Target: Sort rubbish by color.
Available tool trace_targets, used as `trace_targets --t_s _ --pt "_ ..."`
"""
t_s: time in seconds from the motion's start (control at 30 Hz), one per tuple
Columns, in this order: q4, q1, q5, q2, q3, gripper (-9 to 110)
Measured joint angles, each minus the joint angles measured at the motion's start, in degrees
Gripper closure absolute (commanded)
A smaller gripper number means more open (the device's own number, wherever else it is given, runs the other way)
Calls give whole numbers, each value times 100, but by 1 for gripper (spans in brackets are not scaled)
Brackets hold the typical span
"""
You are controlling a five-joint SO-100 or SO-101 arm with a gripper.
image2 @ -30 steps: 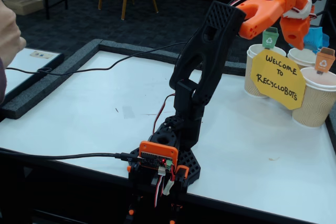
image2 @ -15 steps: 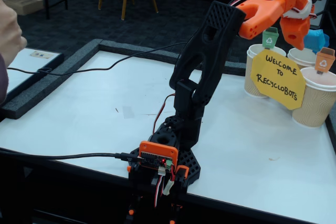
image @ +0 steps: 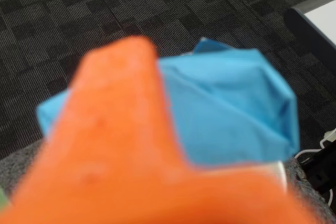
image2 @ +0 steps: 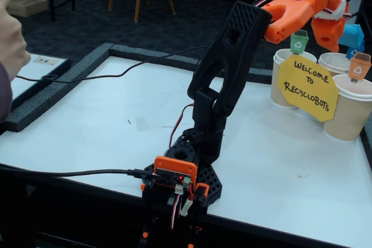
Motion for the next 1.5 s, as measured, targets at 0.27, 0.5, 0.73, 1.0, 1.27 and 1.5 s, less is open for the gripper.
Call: trace_targets --t_s 0.27,0.5,0.73,1.0,1.27,1.5 --pt "35 0 -105 0 0 92" --pt "290 0 -105 0 0 77" --pt "527 0 -105 0 0 80" --pt "773 0 -105 0 0 77" --pt "791 0 -105 0 -79 75" --pt "686 79 -105 0 -220 73"
